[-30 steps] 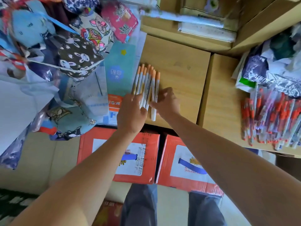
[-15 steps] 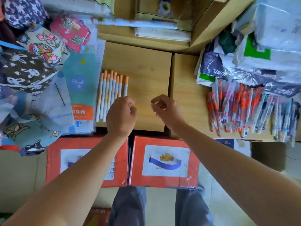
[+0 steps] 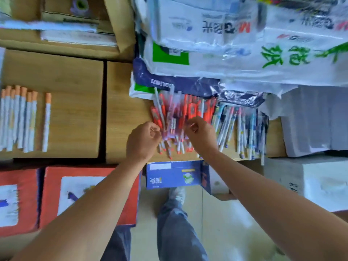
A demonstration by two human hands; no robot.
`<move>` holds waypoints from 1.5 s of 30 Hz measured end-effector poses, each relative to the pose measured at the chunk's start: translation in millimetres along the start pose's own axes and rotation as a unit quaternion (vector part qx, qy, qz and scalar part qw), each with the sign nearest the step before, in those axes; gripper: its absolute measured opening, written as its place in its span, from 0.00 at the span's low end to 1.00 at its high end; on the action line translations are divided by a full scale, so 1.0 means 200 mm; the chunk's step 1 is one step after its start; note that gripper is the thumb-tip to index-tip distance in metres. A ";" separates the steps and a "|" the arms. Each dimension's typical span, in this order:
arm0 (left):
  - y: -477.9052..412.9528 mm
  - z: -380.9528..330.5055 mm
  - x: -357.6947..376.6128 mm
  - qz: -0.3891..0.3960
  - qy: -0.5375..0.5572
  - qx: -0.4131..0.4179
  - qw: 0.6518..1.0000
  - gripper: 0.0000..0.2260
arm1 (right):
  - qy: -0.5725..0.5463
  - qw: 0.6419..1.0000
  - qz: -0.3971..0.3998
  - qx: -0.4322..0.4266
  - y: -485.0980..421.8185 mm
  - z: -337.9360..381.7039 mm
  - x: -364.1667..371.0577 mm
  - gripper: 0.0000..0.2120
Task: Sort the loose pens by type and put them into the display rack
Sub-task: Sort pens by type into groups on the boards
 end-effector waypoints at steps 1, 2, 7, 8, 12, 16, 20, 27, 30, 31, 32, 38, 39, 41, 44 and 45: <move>-0.02 -0.03 0.03 -0.007 0.002 0.003 1.000 0.06 | 0.014 1.000 0.013 -0.008 -0.02 -0.01 0.00 0.07; -0.03 -0.05 0.06 -0.011 0.003 0.004 1.000 0.06 | 0.035 0.999 0.026 -0.018 -0.04 0.00 0.00 0.10; -0.08 -0.11 0.12 -0.048 -0.007 -0.028 0.998 0.11 | 0.152 0.987 0.026 -0.046 -0.12 0.03 0.01 0.17; -0.09 -0.12 0.12 -0.059 -0.010 -0.033 0.998 0.10 | 0.168 0.984 0.022 -0.048 -0.13 0.03 0.00 0.17; -0.12 -0.12 0.12 -0.074 -0.016 -0.037 0.996 0.07 | 0.149 0.987 0.014 -0.057 -0.18 -0.01 -0.03 0.15; -0.12 -0.15 0.12 -0.057 -0.042 -0.035 0.997 0.06 | 0.126 0.990 -0.011 -0.058 -0.17 -0.04 -0.06 0.12; -0.13 -0.14 0.11 -0.062 -0.044 -0.029 0.997 0.06 | 0.091 0.993 -0.015 -0.073 -0.15 -0.04 -0.06 0.08; -0.19 -0.14 0.10 -0.078 -0.059 -0.043 0.994 0.11 | 0.034 0.995 0.004 -0.096 -0.17 -0.01 -0.06 0.05; -0.21 -0.15 0.11 -0.067 -0.083 -0.064 0.992 0.11 | 0.029 0.995 0.014 -0.092 -0.18 -0.02 -0.06 0.05; -0.21 -0.14 0.12 -0.066 -0.095 -0.067 0.991 0.11 | 0.027 0.995 0.016 -0.096 -0.18 -0.01 -0.06 0.04; -0.21 -0.14 0.12 -0.068 -0.112 -0.067 0.989 0.12 | 0.026 0.994 0.017 -0.102 -0.17 -0.01 -0.06 0.04; -0.21 -0.17 0.12 -0.096 -0.141 -0.063 0.983 0.12 | 0.063 0.989 0.036 -0.129 -0.16 0.05 -0.01 0.07; -0.21 -0.17 0.12 -0.100 -0.135 -0.064 0.984 0.12 | 0.067 0.989 0.035 -0.129 -0.16 0.06 -0.02 0.07; -0.22 -0.17 0.12 -0.112 -0.121 -0.066 0.984 0.13 | 0.076 0.988 0.037 -0.127 -0.16 0.06 -0.02 0.09; -0.24 -0.14 0.13 -0.093 -0.111 -0.080 0.986 0.15 | 0.089 0.988 0.039 -0.121 -0.16 0.07 -0.02 0.10; -0.24 -0.13 0.14 -0.082 -0.118 -0.076 0.987 0.16 | 0.093 0.988 0.037 -0.119 -0.16 0.07 -0.01 0.10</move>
Point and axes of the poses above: each hand's wrist, its own y-axis away from the middle knuckle, its own x-axis out of the palm, z = x × y, the point moved 9 cm from there along -y, towards the middle knuckle, and after that the axes turned 13 degrees about z, right-handed, at the moved point
